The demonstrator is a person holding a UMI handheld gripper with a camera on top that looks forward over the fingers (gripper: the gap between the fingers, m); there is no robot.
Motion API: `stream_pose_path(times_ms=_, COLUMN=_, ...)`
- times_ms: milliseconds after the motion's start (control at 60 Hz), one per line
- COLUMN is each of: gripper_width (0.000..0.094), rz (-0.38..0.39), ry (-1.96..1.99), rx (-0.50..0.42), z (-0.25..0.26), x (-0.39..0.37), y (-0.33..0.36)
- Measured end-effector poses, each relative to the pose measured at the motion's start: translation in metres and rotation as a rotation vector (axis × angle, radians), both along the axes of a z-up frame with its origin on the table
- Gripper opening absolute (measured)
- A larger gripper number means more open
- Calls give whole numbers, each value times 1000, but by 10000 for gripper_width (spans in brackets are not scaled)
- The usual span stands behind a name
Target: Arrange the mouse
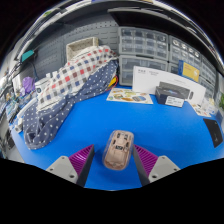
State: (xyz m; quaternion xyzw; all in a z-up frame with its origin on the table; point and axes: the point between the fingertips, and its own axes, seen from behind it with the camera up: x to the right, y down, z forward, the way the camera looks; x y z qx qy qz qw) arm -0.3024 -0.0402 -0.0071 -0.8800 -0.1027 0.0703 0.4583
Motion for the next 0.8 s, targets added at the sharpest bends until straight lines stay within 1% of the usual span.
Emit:
stream_pose_path(times_ms=50, gripper_width=725, rz=5, ry=-11, rx=-5, z=-1, x=-5, y=8)
stream_pose_path(times_ms=167, gripper_width=577, rz=10, ry=-18, rx=-15, z=-1, x=-10, y=22)
stream_pose_path(times_ms=200, gripper_width=473, rz=14, ry=-18, rx=-20, z=-1, x=-12, y=24)
stream_pose_path(times_ms=267, gripper_width=469, rz=18, ry=-30, rx=-37, z=-2, x=-12, y=24)
stream_pose_path(times_ms=300, gripper_width=437, rz=17, ry=-33, rx=-42, z=-2, x=-12, y=24)
stream_pose_path(times_ms=317, gripper_width=461, rz=18, ry=-33, rx=-44, z=-2, x=-12, y=24)
stream_pose_path(times_ms=333, gripper_width=407, rz=17, ry=-33, rx=-49, z=-3, x=-12, y=24)
stream_pose_path(times_ms=350, gripper_width=438, rz=17, ry=-31, rx=-54, z=-3, x=-12, y=24)
stream_pose_path(times_ms=367, gripper_width=374, rz=15, ry=-31, rx=-58, z=-4, x=-11, y=24)
stream_pose_path(times_ms=400, gripper_width=336, rz=17, ry=-34, rx=-68, z=-3, x=-10, y=25)
stream_pose_path(times_ms=433, gripper_width=326, rz=20, ry=-40, rx=-75, z=-4, x=-10, y=24)
stream_pose_path(times_ms=467, gripper_width=293, rz=23, ry=-43, rx=-80, z=-4, x=-10, y=25)
stream_pose_path(times_ms=650, gripper_width=291, rz=50, ry=-29, rx=-119, z=3, x=-2, y=31)
stream_pose_path(times_ms=717, gripper_width=290, rz=54, ry=-22, rx=-91, z=25, x=18, y=42)
stream_pose_path(times_ms=800, gripper_width=293, rz=22, ry=-4, rx=-19, z=71, x=62, y=64)
